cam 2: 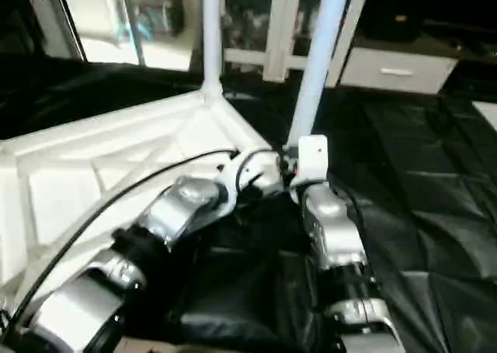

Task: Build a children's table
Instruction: Rotate leg to tighten

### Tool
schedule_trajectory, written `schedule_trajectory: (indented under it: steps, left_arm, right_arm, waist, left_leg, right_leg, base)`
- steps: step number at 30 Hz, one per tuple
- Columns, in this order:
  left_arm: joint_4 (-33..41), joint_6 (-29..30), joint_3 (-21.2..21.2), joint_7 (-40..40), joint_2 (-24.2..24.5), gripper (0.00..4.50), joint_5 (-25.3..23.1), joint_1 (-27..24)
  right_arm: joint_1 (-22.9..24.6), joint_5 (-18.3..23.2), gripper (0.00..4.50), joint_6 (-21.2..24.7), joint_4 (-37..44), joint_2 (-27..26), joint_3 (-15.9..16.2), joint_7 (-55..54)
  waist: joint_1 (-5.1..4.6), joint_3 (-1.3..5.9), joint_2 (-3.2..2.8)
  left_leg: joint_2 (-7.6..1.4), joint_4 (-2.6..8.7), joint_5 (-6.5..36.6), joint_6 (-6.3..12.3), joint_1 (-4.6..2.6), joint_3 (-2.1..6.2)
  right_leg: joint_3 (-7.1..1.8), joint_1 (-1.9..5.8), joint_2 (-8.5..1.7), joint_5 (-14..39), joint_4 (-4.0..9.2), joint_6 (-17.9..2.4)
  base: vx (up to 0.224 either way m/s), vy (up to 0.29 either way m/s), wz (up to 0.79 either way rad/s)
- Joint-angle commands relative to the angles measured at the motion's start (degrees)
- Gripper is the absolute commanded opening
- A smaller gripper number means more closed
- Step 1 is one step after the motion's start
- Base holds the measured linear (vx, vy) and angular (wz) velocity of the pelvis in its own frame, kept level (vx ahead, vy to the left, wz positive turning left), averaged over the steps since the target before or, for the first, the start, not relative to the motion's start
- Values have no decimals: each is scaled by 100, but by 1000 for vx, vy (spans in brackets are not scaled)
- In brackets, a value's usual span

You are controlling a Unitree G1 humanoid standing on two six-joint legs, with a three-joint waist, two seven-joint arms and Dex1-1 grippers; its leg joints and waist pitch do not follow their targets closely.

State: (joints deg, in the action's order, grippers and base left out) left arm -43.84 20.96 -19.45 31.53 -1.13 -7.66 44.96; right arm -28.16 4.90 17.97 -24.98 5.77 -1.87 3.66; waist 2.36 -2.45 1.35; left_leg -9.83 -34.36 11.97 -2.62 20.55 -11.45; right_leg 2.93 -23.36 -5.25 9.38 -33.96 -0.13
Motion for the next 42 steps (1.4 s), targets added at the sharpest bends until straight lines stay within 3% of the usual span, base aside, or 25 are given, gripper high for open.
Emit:
schedule_trajectory:
  steps: [1, 2, 4, 6, 7, 9, 11, 12, 13, 15, 17, 20, 22, 27, 29, 34, 40, 41, 42]
  left_arm:
    - [48, -197, 179, -377, 118, 0, -86, 163]
    - [41, -201, 177, -382, 127, 0, -86, 164]
    - [-65, -282, 186, -414, 234, 0, -56, 182]
    - [-95, -356, 186, -378, 295, 0, -58, 177]
    - [-74, -365, 190, -343, 325, 0, -55, 159]
    - [33, -335, 193, -183, 427, 0, -87, 77]
    - [110, -331, 177, -60, 503, 0, -96, 14]
    - [218, -387, 149, 116, 602, 0, -78, -73]
    - [278, -392, 136, 181, 649, 0, -74, -116]
    - [465, -456, 67, 409, 809, 0, -78, -249]
    - [883, -549, -101, 950, 1113, 0, -23, -521]
    - [1213, -655, -232, 1416, 1302, 0, 105, -713]
    - [1614, -683, -383, 1964, 1493, 0, 290, -934]
    - [2065, -880, -549, 2590, 1681, 0, 484, -1152]
    - [2357, -853, -647, 2935, 1769, 0, 597, -1264]
    - [2687, -738, -731, 3254, 1830, 0, 700, -1343]
    - [2733, -727, -737, 3348, 1839, 0, 697, -1338]
    - [2754, -709, -731, 3389, 1850, 0, 693, -1342]
    - [2756, -703, -728, 3409, 1856, 0, 686, -1341]
  right_arm:
    - [189, 35, 204, 87, -102, -12, 70, 116]
    - [199, 65, 204, 72, -84, -17, 61, 140]
    - [334, 218, 257, -45, 158, 17, 117, 388]
    - [414, 262, 277, -61, 327, 53, 134, 536]
    - [450, 295, 289, -45, 420, 69, 100, 569]
    - [579, 324, 313, -53, 762, 167, 20, 716]
    - [678, 368, 313, -44, 1009, 257, -13, 835]
    - [807, 449, 330, 56, 1304, 381, -39, 965]
    - [860, 484, 344, 104, 1418, 446, -48, 1030]
    - [1006, 612, 353, 252, 1723, 650, -84, 1251]
    - [1165, 979, 374, 546, 2047, 1039, -190, 1846]
    - [1258, 1450, 397, 832, 2244, 1343, -180, 2663]
    - [1431, 1690, 417, 889, 2475, 1904, 35, 3798]
    - [1517, 1793, 447, 817, 2569, 2434, 257, 4672]
    - [1547, 1886, 447, 851, 2593, 2724, 398, 5179]
    - [1384, 1366, 447, 377, 2247, 2992, 707, 5469]
    - [1201, 1172, 447, 58, 1870, 2981, 918, 5717]
    - [1157, 1179, 418, 17, 1792, 2967, 981, 5780]
    - [1148, 1149, 418, -50, 1759, 2974, 1024, 5822]
  waist:
    - [40, 363, 40]
    - [51, 352, 28]
    - [56, 341, 47]
    - [71, 332, 31]
    - [45, 321, 36]
    - [-9, 337, 36]
    - [4, 345, 40]
    - [16, 381, 25]
    - [23, 377, 24]
    - [27, 356, 17]
    - [59, 343, 35]
    - [56, 323, 36]
    - [70, 309, 30]
    - [140, 293, 22]
    - [171, 297, 39]
    - [278, 306, 56]
    - [274, 314, 73]
    - [278, 318, 73]
    - [279, 324, 63]
  left_leg:
    - [-266, 408, 664, 417, -21, 135]
    - [-277, 415, 742, 425, -32, 135]
    - [-282, 423, 885, 395, -39, 134]
    - [-289, 434, 972, 371, -40, 142]
    - [-286, 459, 1036, 343, 5, 161]
    - [-282, 453, 1079, 293, 8, 175]
    - [-288, 434, 904, 341, 1, 165]
    - [-293, 397, 537, 463, 9, 156]
    - [-290, 390, 431, 528, 14, 153]
    - [-303, 386, 360, 664, 8, 138]
    - [-318, 395, 531, 731, -2, 134]
    - [-321, 409, 880, 650, -12, 126]
    - [-347, 427, 1143, 494, -18, 146]
    - [-367, 438, 1127, 365, -50, 131]
    - [-372, 437, 1084, 367, -35, 133]
    - [-364, 414, 834, 382, -40, 117]
    - [-356, 407, 813, 393, -19, 130]
    - [-357, 406, 789, 412, -22, 130]
    - [-358, 399, 736, 438, -23, 132]
  right_leg:
    - [-209, 300, -320, 539, 339, -1385]
    - [-209, 292, -332, 711, 355, -1389]
    - [-208, 288, -333, 974, 385, -1341]
    - [-208, 280, -320, 1109, 400, -1271]
    - [-208, 310, -330, 1203, 396, -1201]
    - [-201, 315, -339, 1317, 408, -1165]
    - [-213, 304, -326, 1070, 380, -1202]
    - [-215, 302, -321, 517, 304, -1327]
    - [-212, 304, -314, 361, 291, -1366]
    - [-212, 284, -310, 204, 277, -1463]
    - [-218, 309, -328, 380, 298, -1495]
    - [-216, 291, -331, 865, 345, -1465]
    - [-213, 270, -343, 1328, 386, -1329]
    - [-231, 220, -345, 1365, 388, -1283]
    - [-231, 235, -351, 1315, 368, -1287]
    - [-233, 219, -363, 1177, 337, -1315]
    - [-227, 241, -360, 1214, 333, -1281]
    - [-226, 244, -358, 1175, 326, -1282]
    - [-226, 245, -361, 1094, 316, -1313]
  base:
    - [0, 0, 0]
    - [0, 0, 0]
    - [0, 0, 0]
    - [0, 0, 0]
    - [0, 0, 0]
    - [0, 0, 0]
    - [0, 0, 0]
    - [0, 0, 0]
    - [0, 0, 0]
    - [0, 0, 0]
    - [0, 0, 0]
    - [0, 0, 0]
    - [0, 0, 0]
    - [0, 0, 0]
    - [0, 0, 0]
    - [0, 0, 0]
    - [0, 0, 0]
    - [0, 0, 0]
    - [0, 0, 0]
